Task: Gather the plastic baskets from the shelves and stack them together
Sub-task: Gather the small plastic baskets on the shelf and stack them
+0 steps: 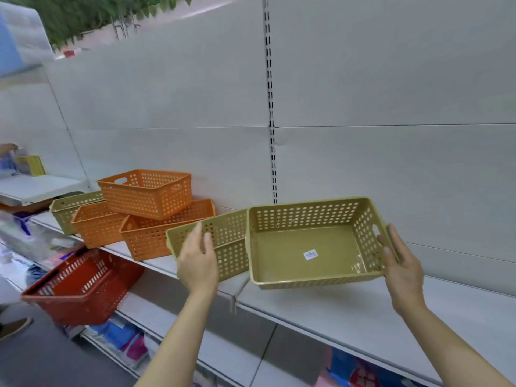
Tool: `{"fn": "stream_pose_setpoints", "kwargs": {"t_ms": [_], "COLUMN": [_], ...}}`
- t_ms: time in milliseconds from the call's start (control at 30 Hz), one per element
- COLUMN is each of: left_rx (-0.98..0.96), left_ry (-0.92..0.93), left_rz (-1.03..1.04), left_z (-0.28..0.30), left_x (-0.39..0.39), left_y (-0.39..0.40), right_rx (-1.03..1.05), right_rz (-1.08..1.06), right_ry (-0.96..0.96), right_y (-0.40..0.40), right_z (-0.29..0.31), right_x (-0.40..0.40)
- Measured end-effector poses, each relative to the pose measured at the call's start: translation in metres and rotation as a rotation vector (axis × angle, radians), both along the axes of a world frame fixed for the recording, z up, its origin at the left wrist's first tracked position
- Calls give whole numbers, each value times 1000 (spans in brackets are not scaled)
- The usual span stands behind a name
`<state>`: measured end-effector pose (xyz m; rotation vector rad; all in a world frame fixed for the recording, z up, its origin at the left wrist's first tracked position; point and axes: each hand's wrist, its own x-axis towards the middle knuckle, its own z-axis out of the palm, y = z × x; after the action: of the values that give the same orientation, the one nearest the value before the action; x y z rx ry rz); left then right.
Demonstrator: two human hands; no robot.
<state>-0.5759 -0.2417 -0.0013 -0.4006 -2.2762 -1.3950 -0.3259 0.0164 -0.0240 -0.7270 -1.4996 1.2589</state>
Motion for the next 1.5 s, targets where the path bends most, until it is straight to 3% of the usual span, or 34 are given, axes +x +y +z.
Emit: {"fn": "stream_pose_setpoints", "kwargs": {"t_ms": [67, 167, 333, 767, 1233, 1500], "left_rx": [-97, -182, -152, 225, 320, 352], "left_ry": [-128, -446, -516, -242, -151, -99], "left_rz": [84, -2, 68, 9, -92, -156], "left_z": [-1, -5, -15, -32, 8, 38], "left_x": [-44, -78, -75, 44, 266, 328], "left_y": [-18, -31, -27, -3, 63, 127], "right_rx": [1, 0, -8, -43, 98, 173], "right_rz": [-31, -69, -119, -253, -334, -448], "right_ry": [21, 49, 62, 182, 164, 222], "right_y": [-9, -28, -46, -63, -26, 13], "right_z": [3, 6, -4, 8, 50, 74], "right_x": [4, 10, 28, 134, 356, 441]}}
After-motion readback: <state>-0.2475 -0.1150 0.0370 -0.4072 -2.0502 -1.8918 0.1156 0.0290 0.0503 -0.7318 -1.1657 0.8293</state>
